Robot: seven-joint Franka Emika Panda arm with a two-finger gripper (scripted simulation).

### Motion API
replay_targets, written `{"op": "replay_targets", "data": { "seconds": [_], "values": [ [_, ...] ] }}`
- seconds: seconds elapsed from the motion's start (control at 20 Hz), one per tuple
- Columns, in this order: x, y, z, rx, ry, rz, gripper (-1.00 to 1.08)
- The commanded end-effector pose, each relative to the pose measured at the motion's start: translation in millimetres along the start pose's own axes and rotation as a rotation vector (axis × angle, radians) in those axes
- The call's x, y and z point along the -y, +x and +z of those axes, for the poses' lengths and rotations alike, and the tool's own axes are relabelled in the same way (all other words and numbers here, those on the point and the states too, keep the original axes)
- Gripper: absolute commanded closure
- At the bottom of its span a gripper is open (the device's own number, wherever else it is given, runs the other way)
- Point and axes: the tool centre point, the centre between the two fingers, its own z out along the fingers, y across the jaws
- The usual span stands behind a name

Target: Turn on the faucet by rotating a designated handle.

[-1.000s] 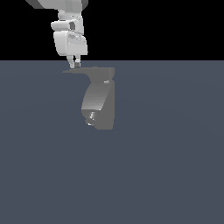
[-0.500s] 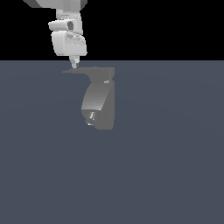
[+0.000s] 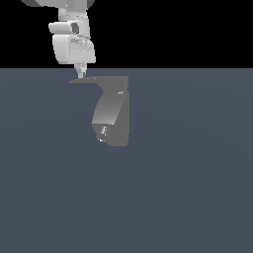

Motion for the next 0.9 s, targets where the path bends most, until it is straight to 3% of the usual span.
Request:
{"op": "replay_targets", "data": {
  "seconds": [0.0, 0.85],
  "values": [
    [-9, 2, 3, -0.004, -0.008, 0.013, 1.08],
    [-58, 2, 10, -0.009, -0.017, 0.019, 1.08]
  ]
}}
